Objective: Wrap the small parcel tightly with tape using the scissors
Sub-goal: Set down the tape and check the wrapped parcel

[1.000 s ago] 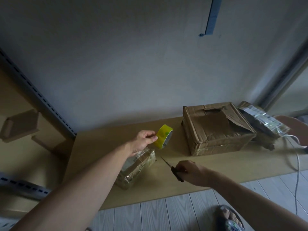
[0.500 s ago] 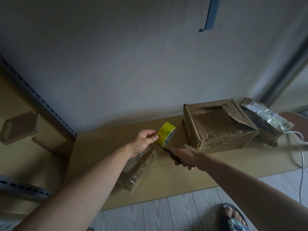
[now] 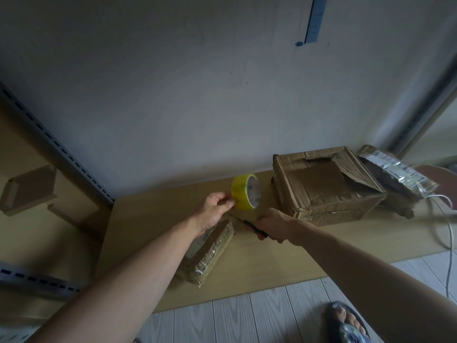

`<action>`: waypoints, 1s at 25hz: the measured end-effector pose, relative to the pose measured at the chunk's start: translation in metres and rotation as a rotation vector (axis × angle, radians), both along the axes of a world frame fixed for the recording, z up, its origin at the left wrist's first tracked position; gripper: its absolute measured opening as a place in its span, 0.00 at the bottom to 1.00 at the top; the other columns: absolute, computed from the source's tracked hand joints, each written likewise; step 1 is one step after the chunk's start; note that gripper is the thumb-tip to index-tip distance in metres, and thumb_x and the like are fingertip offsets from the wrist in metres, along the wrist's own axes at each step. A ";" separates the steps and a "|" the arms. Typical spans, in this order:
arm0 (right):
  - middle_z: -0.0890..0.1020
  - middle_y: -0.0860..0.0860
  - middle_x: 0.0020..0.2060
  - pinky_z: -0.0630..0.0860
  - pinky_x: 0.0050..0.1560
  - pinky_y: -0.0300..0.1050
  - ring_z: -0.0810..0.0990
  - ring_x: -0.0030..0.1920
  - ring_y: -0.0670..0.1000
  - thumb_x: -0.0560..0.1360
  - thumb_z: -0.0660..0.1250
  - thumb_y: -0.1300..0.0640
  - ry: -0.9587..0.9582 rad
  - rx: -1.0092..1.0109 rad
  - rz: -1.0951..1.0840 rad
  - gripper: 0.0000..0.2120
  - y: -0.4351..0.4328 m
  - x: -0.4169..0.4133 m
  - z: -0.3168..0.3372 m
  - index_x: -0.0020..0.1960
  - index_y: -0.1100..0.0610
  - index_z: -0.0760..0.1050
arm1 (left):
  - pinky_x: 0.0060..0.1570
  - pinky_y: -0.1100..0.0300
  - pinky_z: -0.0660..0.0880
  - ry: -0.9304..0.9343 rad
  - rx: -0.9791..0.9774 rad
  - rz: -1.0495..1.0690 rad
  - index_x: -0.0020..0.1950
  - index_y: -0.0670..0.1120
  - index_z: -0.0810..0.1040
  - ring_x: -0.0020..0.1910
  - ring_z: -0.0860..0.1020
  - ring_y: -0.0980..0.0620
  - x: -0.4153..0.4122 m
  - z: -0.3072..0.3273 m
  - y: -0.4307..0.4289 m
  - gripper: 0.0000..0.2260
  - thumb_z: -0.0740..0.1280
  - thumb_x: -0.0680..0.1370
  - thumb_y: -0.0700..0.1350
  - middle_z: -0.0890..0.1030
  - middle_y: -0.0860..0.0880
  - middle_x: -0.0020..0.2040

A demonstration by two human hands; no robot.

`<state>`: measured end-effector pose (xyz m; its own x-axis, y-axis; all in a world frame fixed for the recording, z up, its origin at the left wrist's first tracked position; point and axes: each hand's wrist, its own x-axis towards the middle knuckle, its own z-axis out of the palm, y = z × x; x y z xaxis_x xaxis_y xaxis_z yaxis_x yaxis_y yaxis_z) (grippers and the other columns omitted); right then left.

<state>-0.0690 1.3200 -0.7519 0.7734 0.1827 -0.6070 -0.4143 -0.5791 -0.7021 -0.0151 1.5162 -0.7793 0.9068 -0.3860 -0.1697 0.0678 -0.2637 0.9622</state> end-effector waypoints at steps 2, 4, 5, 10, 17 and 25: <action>0.78 0.48 0.28 0.61 0.25 0.38 0.67 0.27 0.48 0.76 0.65 0.47 -0.054 -0.063 -0.004 0.17 -0.007 -0.001 -0.011 0.45 0.62 0.82 | 0.60 0.63 0.75 -0.004 -0.042 0.033 0.49 0.49 0.84 0.52 0.81 0.58 -0.002 0.004 -0.002 0.10 0.66 0.80 0.36 0.85 0.57 0.47; 0.80 0.49 0.27 0.71 0.28 0.40 0.76 0.30 0.49 0.73 0.69 0.43 -0.224 -0.303 0.067 0.18 -0.014 -0.006 -0.022 0.36 0.58 0.81 | 0.56 0.65 0.76 -0.010 -0.061 0.049 0.47 0.49 0.83 0.48 0.81 0.59 -0.004 0.006 -0.003 0.11 0.66 0.80 0.35 0.85 0.55 0.44; 0.81 0.51 0.28 0.74 0.31 0.41 0.79 0.32 0.51 0.71 0.71 0.42 -0.327 -0.432 0.090 0.19 -0.017 -0.010 -0.029 0.35 0.58 0.79 | 0.53 0.65 0.75 -0.018 -0.049 0.047 0.46 0.49 0.82 0.45 0.80 0.60 -0.004 0.006 -0.003 0.11 0.64 0.81 0.36 0.84 0.55 0.42; 0.82 0.58 0.35 0.74 0.33 0.48 0.82 0.37 0.59 0.71 0.74 0.55 -0.566 -0.399 -0.124 0.09 -0.013 -0.021 -0.052 0.41 0.61 0.80 | 0.58 0.56 0.70 0.001 0.017 0.070 0.44 0.47 0.77 0.46 0.76 0.53 -0.003 0.000 -0.001 0.09 0.62 0.83 0.41 0.78 0.51 0.39; 0.83 0.53 0.38 0.77 0.32 0.48 0.82 0.34 0.56 0.79 0.64 0.56 -0.756 -0.203 -0.137 0.10 0.015 -0.020 -0.040 0.60 0.53 0.73 | 0.53 0.58 0.70 -0.013 0.035 0.054 0.43 0.44 0.77 0.44 0.74 0.54 -0.003 -0.005 -0.001 0.10 0.63 0.83 0.42 0.76 0.49 0.40; 0.84 0.58 0.44 0.70 0.36 0.47 0.82 0.43 0.61 0.80 0.59 0.61 -0.599 -0.542 -0.128 0.13 0.021 0.004 -0.051 0.63 0.55 0.75 | 0.74 0.45 0.63 -0.241 0.370 0.307 0.74 0.50 0.68 0.74 0.65 0.48 -0.039 0.001 0.022 0.35 0.73 0.70 0.61 0.68 0.47 0.73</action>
<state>-0.0646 1.3412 -0.8033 0.9897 -0.1290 -0.0624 -0.1432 -0.8758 -0.4610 -0.0540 1.5382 -0.7779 0.9985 -0.0511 -0.0177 -0.0160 -0.5912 0.8063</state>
